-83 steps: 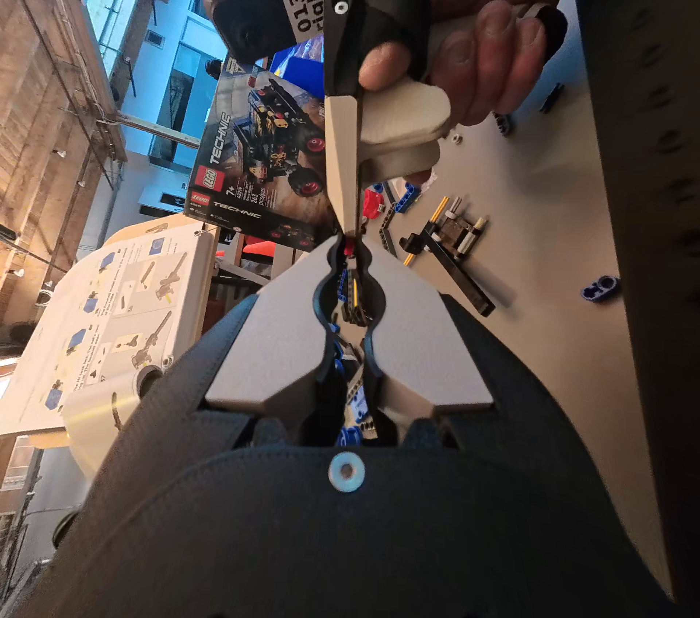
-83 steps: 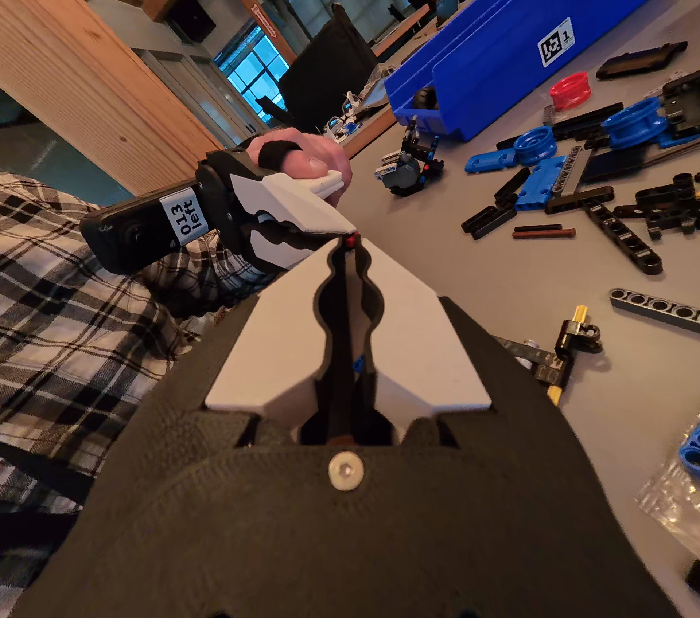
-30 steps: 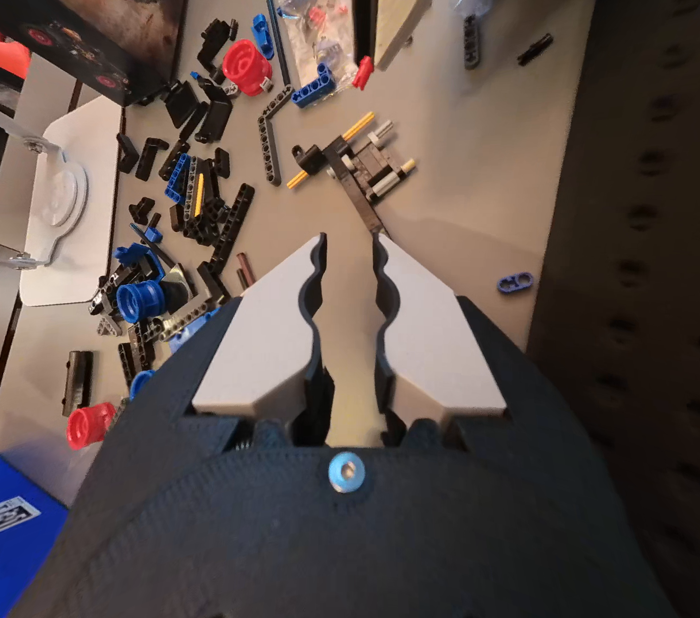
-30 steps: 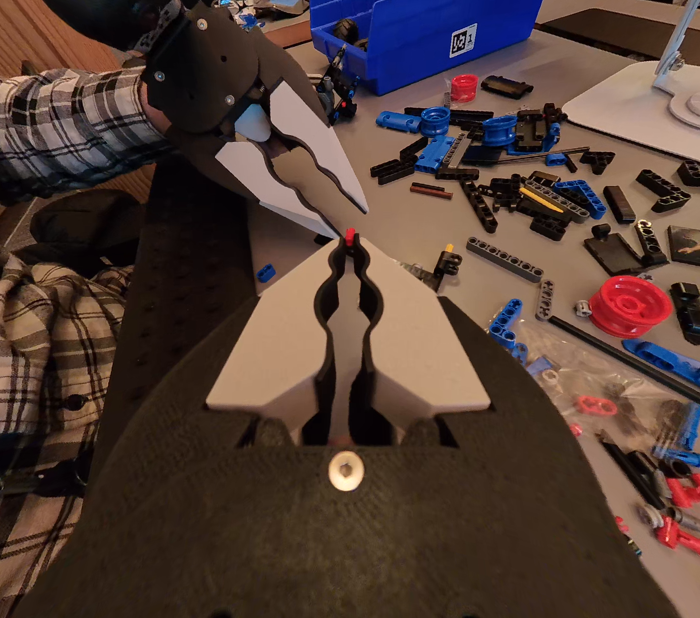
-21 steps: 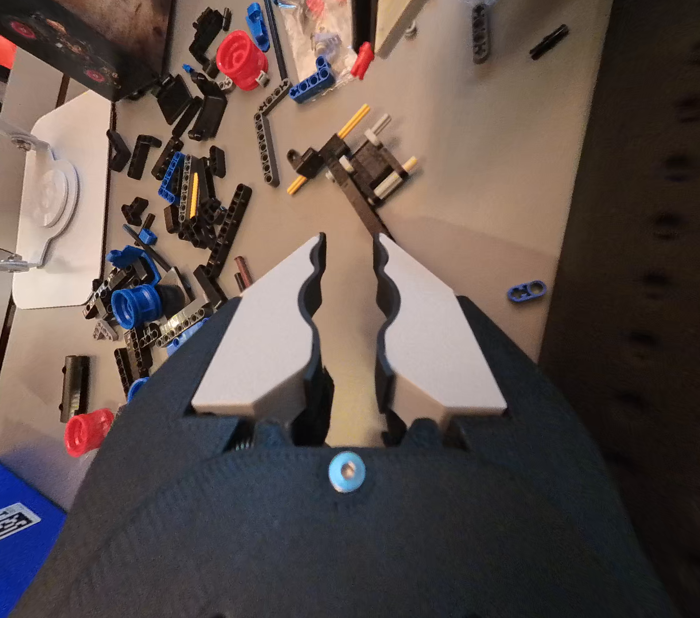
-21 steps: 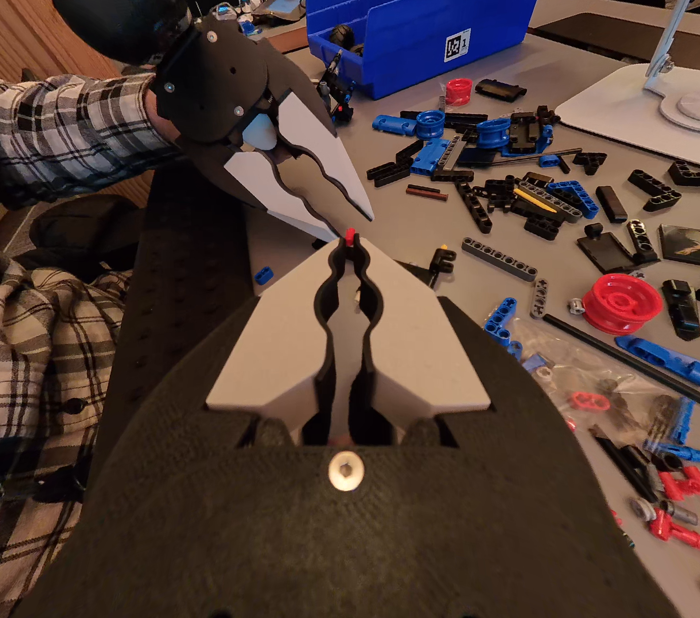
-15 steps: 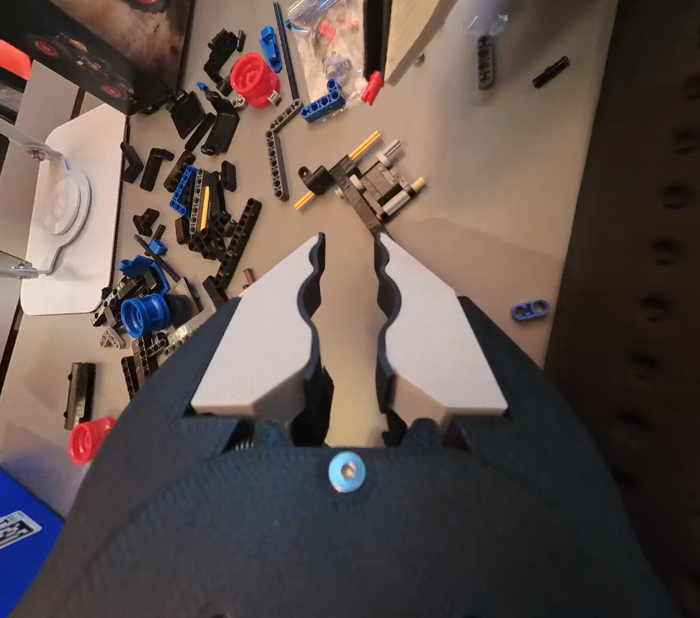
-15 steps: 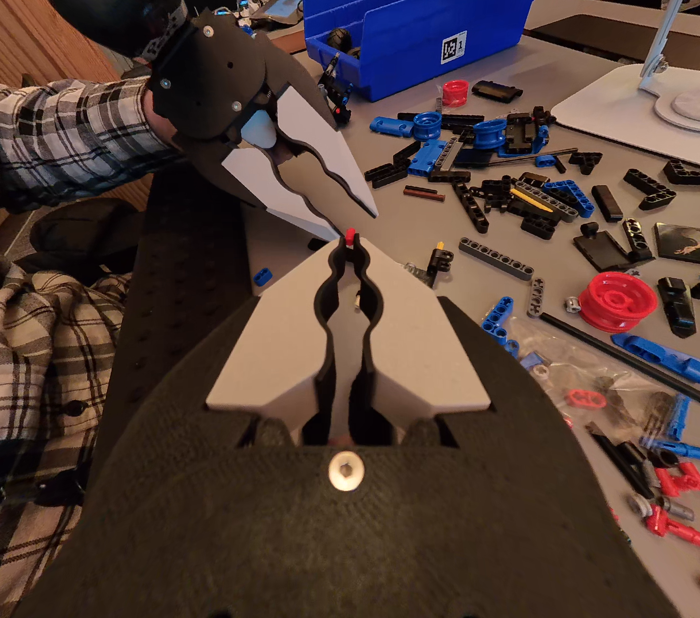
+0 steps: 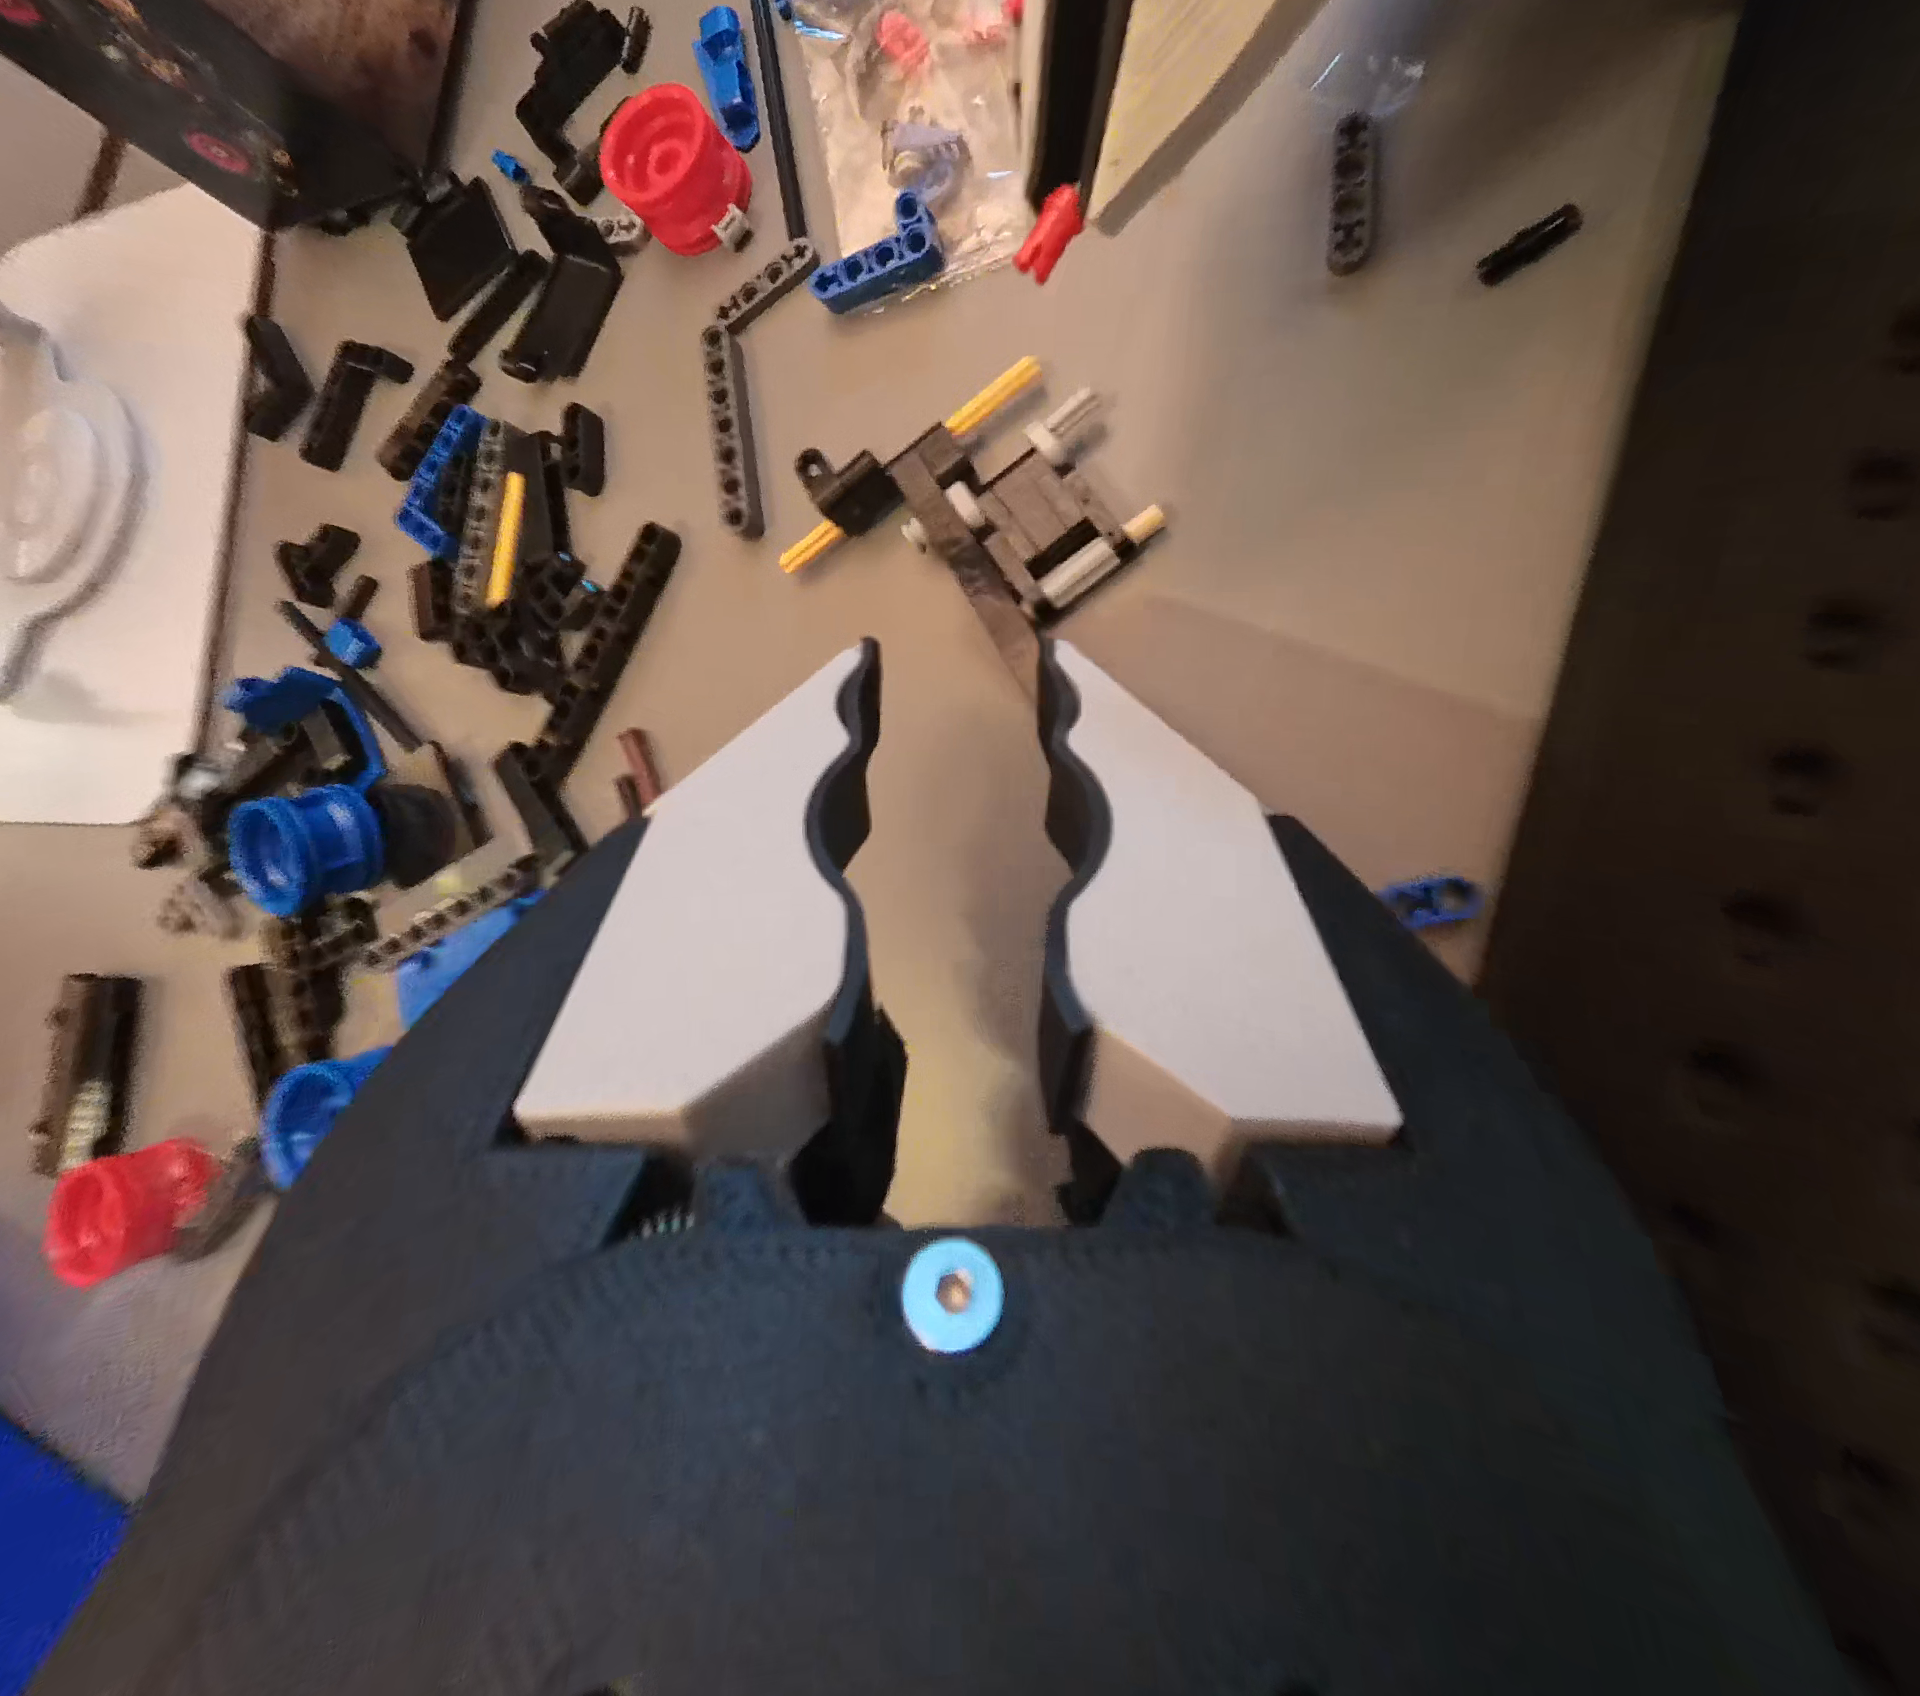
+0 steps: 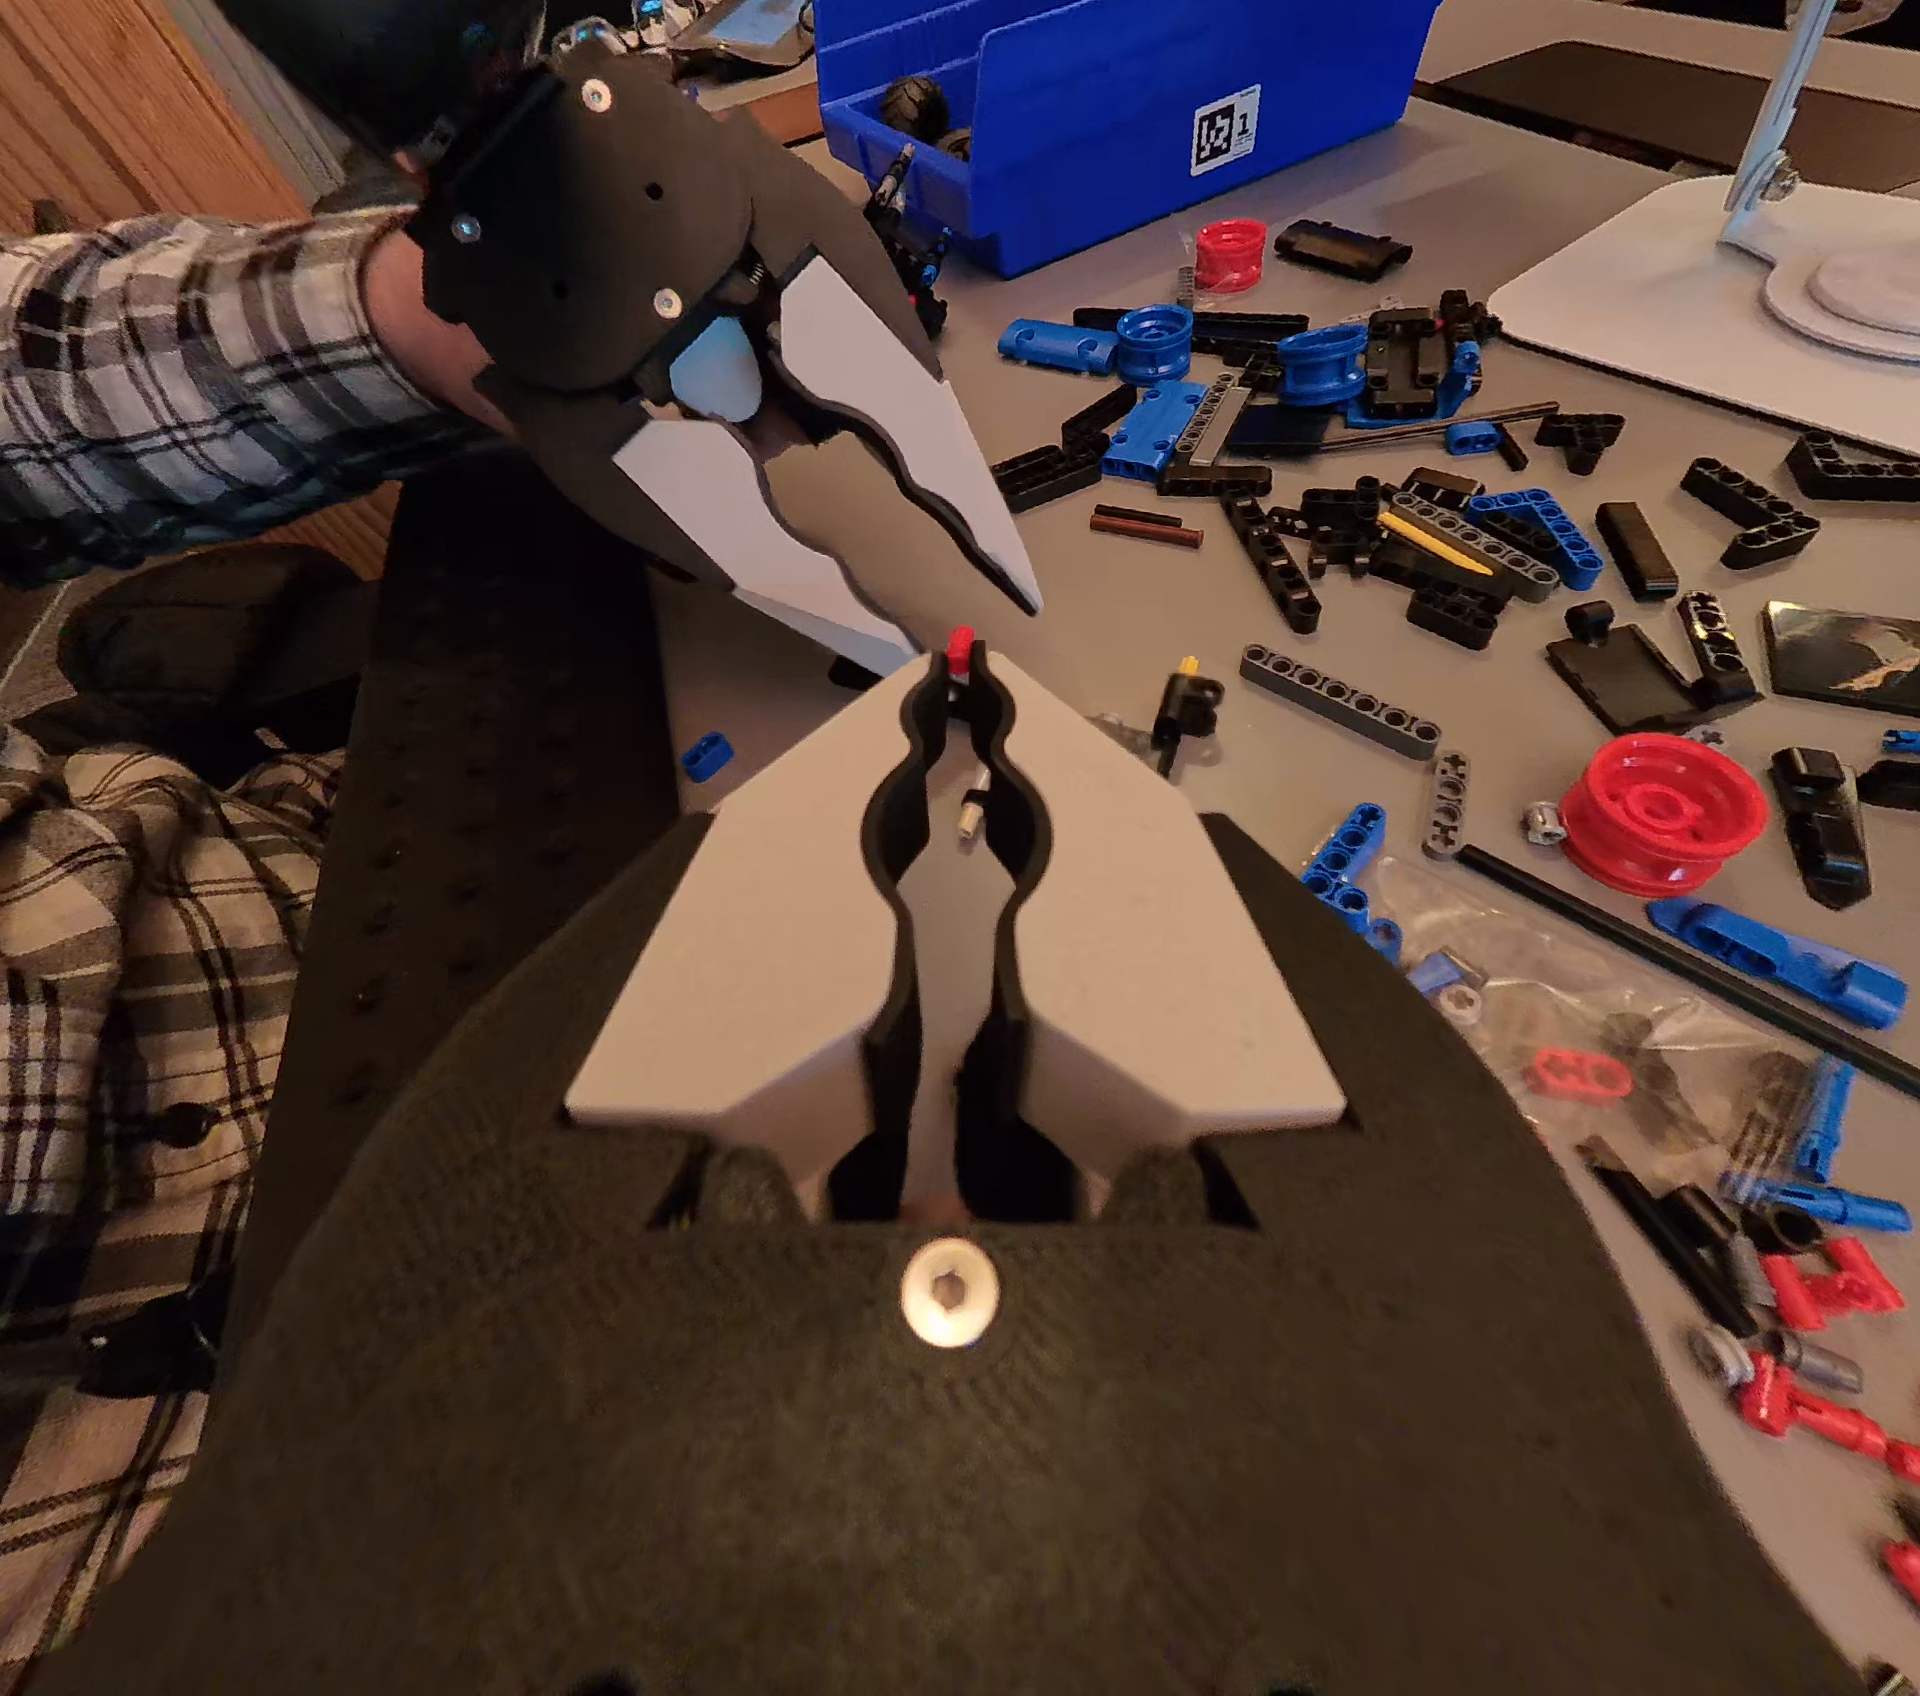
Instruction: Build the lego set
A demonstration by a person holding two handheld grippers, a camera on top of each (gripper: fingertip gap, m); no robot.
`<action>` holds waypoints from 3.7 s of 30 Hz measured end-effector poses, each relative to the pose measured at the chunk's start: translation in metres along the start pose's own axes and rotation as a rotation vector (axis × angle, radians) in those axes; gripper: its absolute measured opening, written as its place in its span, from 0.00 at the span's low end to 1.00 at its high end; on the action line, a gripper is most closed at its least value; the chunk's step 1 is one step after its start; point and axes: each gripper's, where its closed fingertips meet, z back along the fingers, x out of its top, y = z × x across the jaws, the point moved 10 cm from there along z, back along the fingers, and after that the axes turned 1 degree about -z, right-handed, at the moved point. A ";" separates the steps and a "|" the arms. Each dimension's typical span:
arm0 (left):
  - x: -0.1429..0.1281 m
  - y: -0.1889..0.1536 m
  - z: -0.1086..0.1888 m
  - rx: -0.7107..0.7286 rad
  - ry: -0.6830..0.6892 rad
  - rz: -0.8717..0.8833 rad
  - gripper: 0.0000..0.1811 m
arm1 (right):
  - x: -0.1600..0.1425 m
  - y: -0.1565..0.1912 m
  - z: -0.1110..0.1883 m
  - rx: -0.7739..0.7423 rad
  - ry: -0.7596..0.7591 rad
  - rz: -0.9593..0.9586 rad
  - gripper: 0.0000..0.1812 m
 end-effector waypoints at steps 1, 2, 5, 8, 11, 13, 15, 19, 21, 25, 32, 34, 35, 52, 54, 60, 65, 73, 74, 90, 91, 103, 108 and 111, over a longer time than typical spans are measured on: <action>-0.001 -0.001 0.001 -0.032 0.001 0.043 0.19 | -0.001 0.000 0.000 -0.006 0.008 0.007 0.01; -0.002 -0.001 0.002 -0.051 0.005 0.077 0.21 | -0.002 0.000 -0.002 -0.013 0.022 0.021 0.01; -0.006 -0.005 0.004 -0.088 0.032 0.125 0.25 | -0.005 0.003 -0.006 -0.018 0.064 0.060 0.01; -0.008 -0.010 0.000 -0.114 0.059 0.158 0.19 | -0.007 0.003 -0.009 -0.028 0.092 0.081 0.02; -0.011 -0.010 -0.006 -0.112 0.072 0.195 0.06 | -0.010 0.005 -0.012 -0.039 0.121 0.111 0.02; -0.010 -0.010 -0.007 -0.130 0.055 0.216 0.03 | -0.011 0.006 -0.014 -0.050 0.137 0.137 0.01; -0.010 -0.010 -0.008 -0.140 0.032 0.257 0.03 | -0.011 0.008 -0.016 -0.068 0.149 0.179 0.01; -0.011 -0.006 -0.007 -0.187 -0.037 0.387 0.03 | -0.013 0.013 -0.022 -0.105 0.193 0.267 0.01; -0.012 -0.004 -0.007 -0.205 -0.068 0.437 0.03 | -0.013 0.016 -0.025 -0.120 0.217 0.311 0.01; -0.011 -0.001 -0.007 -0.259 -0.141 0.538 0.03 | -0.013 0.020 -0.029 -0.163 0.243 0.381 0.01; -0.010 0.003 -0.008 -0.305 -0.220 0.649 0.03 | -0.011 0.018 -0.027 -0.246 0.223 0.435 0.02; -0.010 0.003 -0.009 -0.311 -0.226 0.664 0.03 | -0.011 0.018 -0.027 -0.271 0.232 0.461 0.02; -0.010 0.003 -0.010 -0.311 -0.231 0.667 0.03 | -0.011 0.019 -0.028 -0.282 0.234 0.478 0.01; -0.002 -0.009 -0.021 -0.084 -0.086 0.484 0.04 | -0.021 0.028 -0.050 -0.468 0.431 0.673 0.01; -0.002 -0.010 -0.022 -0.075 -0.078 0.469 0.04 | -0.021 0.026 -0.051 -0.461 0.431 0.639 0.01; 0.001 -0.012 -0.023 -0.028 -0.040 0.412 0.04 | -0.022 0.027 -0.054 -0.460 0.438 0.630 0.01; 0.004 -0.015 -0.024 0.020 -0.010 0.357 0.03 | -0.022 0.025 -0.054 -0.439 0.429 0.590 0.01; 0.000 -0.011 -0.024 -0.041 -0.046 0.428 0.03 | -0.028 0.017 -0.045 -0.355 0.416 0.502 0.00; 0.000 -0.011 -0.024 -0.048 -0.050 0.436 0.03 | -0.028 0.017 -0.045 -0.351 0.416 0.502 0.00; -0.012 -0.003 -0.018 -0.058 -0.058 0.449 0.03 | -0.025 0.034 -0.027 0.059 0.376 0.288 0.06; -0.013 -0.003 -0.018 -0.054 -0.058 0.448 0.03 | -0.026 0.037 -0.025 0.099 0.391 0.266 0.07; -0.014 -0.001 -0.018 -0.035 -0.059 0.445 0.03 | -0.025 0.042 -0.037 0.245 0.541 0.200 0.07; -0.013 -0.001 -0.019 -0.034 -0.058 0.440 0.03 | -0.026 0.043 -0.041 0.259 0.617 0.189 0.03; -0.013 -0.001 -0.019 -0.035 -0.059 0.442 0.03 | -0.025 0.045 -0.042 0.236 0.626 0.230 0.03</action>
